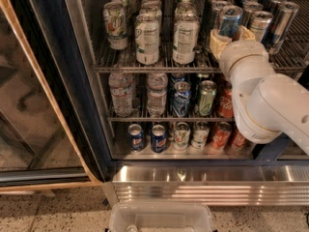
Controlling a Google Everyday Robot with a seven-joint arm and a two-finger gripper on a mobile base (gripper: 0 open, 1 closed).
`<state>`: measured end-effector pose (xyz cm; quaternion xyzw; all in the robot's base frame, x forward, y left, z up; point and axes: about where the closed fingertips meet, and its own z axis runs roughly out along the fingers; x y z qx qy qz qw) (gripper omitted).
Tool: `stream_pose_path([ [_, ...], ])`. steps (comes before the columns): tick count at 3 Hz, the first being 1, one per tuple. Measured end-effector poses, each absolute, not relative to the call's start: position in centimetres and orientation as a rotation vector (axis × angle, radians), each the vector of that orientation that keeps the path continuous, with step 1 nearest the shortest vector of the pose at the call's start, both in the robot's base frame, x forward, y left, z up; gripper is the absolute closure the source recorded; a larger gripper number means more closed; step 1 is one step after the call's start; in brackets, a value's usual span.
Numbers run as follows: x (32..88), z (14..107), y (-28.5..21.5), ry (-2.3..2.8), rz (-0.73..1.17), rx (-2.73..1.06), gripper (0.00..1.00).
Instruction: Pick redbull can from top shelf of fridge
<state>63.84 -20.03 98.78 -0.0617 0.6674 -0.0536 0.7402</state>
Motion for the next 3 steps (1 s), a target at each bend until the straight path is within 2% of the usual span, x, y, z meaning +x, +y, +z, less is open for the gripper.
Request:
stream_pose_path([
  [3, 60.5, 101.4, -20.0, 1.484, 0.051, -0.105, 1.00],
])
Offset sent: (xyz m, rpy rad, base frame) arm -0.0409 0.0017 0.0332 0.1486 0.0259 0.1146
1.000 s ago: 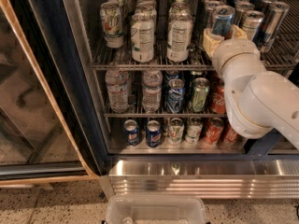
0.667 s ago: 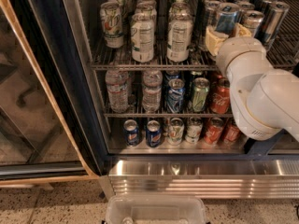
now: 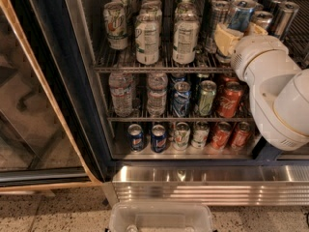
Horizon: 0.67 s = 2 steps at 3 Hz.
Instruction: Pick redbull can from top shelf of fridge
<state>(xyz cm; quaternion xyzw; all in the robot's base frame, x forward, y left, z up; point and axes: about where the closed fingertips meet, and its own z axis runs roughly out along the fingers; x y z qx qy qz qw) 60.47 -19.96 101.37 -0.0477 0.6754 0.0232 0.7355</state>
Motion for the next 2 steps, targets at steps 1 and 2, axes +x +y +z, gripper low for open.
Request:
stream_pose_path([
  [1, 59.0, 102.0, -19.8, 1.486, 0.092, -0.110, 1.00],
  [2, 57.7, 102.7, -19.8, 1.487, 0.112, -0.128, 1.00],
])
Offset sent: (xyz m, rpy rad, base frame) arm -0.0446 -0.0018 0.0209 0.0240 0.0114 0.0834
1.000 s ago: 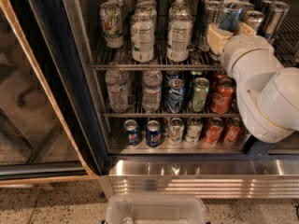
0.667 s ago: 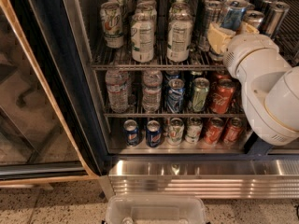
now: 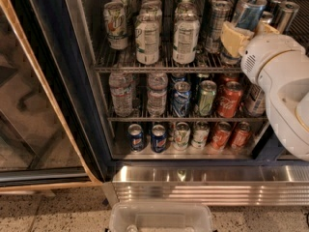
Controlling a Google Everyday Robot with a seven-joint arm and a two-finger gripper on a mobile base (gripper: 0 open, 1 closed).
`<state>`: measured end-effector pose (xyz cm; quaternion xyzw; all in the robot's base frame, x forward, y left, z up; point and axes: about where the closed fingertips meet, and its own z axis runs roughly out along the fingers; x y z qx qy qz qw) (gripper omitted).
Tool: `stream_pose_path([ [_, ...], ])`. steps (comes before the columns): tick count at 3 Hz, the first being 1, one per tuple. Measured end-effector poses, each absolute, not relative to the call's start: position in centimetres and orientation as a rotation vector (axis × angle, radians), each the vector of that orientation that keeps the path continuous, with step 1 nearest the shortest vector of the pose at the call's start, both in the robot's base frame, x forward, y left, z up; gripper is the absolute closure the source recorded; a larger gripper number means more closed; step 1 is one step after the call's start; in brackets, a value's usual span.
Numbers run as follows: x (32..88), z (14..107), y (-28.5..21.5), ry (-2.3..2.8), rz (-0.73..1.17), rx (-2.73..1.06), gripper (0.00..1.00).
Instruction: Pick redbull can from top shelf of fridge
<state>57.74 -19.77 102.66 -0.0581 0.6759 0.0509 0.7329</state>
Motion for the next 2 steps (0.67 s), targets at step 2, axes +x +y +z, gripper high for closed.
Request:
stream_pose_path([
  [2, 54.70, 103.84, -21.14, 1.498, 0.109, -0.145, 1.00],
])
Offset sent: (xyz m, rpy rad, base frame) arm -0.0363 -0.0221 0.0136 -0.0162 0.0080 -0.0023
